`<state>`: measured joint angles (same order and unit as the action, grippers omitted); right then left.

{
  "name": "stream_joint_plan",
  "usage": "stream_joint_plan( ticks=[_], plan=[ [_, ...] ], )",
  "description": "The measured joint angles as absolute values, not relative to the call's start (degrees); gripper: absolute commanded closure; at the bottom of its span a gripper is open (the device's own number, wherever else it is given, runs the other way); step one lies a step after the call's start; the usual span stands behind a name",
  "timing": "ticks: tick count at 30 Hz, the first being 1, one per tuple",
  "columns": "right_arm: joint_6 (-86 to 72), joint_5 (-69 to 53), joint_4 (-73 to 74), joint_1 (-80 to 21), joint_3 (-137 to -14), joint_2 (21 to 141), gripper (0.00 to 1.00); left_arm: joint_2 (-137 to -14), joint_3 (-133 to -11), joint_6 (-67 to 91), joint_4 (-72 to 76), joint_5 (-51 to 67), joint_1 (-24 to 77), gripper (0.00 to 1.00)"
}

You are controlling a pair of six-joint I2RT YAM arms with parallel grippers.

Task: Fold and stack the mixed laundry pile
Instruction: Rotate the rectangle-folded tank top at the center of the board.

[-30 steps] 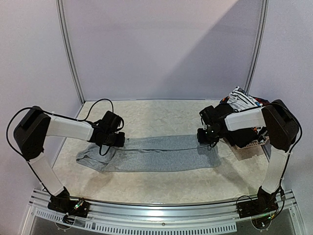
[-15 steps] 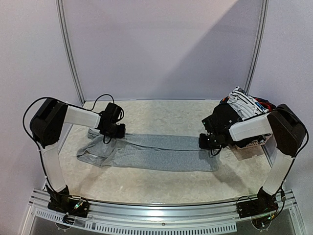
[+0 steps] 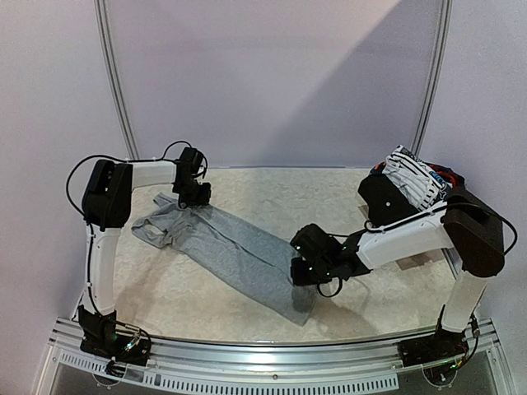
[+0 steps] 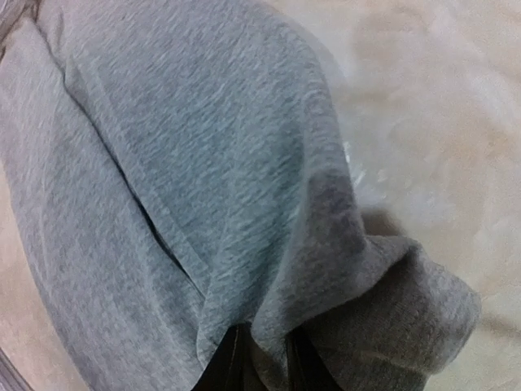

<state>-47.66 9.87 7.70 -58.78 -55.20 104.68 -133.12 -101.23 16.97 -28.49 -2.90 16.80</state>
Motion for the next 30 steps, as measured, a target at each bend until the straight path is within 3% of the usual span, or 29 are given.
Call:
stream_joint_plan(
  ticks=[7, 9, 13, 18, 30],
  plan=[
    [-44.9, 11.2, 22.8, -62.5, -62.2, 104.2, 0.70, -128.7, -98.1, 16.5, -29.8, -0.9, 15.4, 0.41],
    [-43.0, 13.1, 27.3, -62.1, -65.9, 103.8, 0.70, -125.4, -96.4, 16.4, -30.2, -1.4, 15.4, 0.39],
    [-38.0, 15.0, 32.0, -60.7, -73.5, 103.4, 0.70, -118.1, -94.2, 16.3, -30.4, -4.8, 15.2, 0.41],
    [-30.5, 12.0, 32.4, -58.5, -80.4, 104.8, 0.71, -113.3, -93.2, 18.8, -29.6, -7.9, 13.5, 0.51],
    [-16.0, -10.4, 25.7, -54.5, -92.2, 123.1, 0.78, -123.2, -88.9, 28.1, -26.2, 2.0, 3.6, 0.60]
  ],
)
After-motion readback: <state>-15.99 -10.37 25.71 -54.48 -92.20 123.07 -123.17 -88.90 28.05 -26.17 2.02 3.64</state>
